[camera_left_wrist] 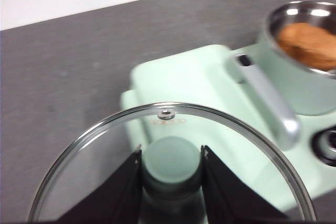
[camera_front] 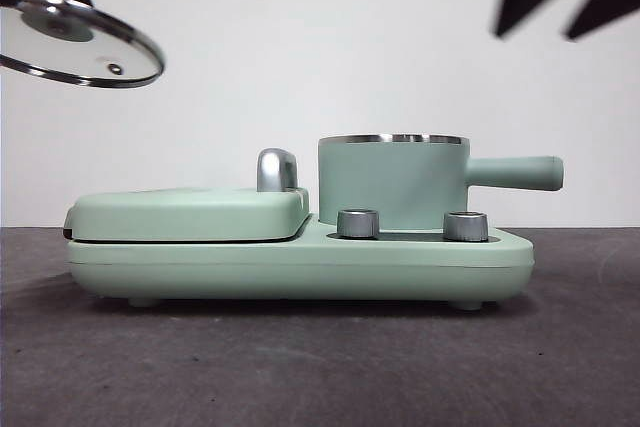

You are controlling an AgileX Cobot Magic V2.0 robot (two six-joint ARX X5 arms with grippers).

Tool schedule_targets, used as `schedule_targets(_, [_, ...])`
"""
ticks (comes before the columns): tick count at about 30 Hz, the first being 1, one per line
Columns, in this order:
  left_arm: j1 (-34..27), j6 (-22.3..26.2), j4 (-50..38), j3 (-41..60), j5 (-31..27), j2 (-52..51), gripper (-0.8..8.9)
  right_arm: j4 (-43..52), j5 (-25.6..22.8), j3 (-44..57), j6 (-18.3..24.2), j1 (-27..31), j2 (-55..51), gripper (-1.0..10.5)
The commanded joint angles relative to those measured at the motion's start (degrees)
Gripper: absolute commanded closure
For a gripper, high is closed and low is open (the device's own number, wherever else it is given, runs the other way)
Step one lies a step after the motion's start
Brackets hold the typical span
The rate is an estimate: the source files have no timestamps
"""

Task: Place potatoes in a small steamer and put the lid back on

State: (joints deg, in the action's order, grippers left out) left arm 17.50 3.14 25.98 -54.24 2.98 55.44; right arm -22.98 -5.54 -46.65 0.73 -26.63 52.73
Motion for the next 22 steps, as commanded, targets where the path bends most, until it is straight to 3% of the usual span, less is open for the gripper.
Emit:
schedule_targets(1, [0.4, -1.3, -1.6, -0.7, 1.0, 0.0, 8.04, -2.0, -3.4, 2.8, 0.6, 0.1, -5.1, 5.5])
schedule_targets(9, [3.3, -3.0, -6.0, -0.7, 4.0, 2.0, 8.04, -9.4, -6.6, 6.2, 4.3, 5.0, -16.8, 5.5])
schedule_targets(14, [7.1, -5.4, -15.1, -0.8, 5.2, 6.1, 8.04, -10.0, -6.5, 6.2, 4.4, 7.5, -19.2, 5.5])
schedule_targets(22, [13.7, -5.1, -32.0, -1.6, 4.9, 17.5, 8.04, -10.3, -6.3, 6.2, 4.3, 8.2, -19.1, 5.5])
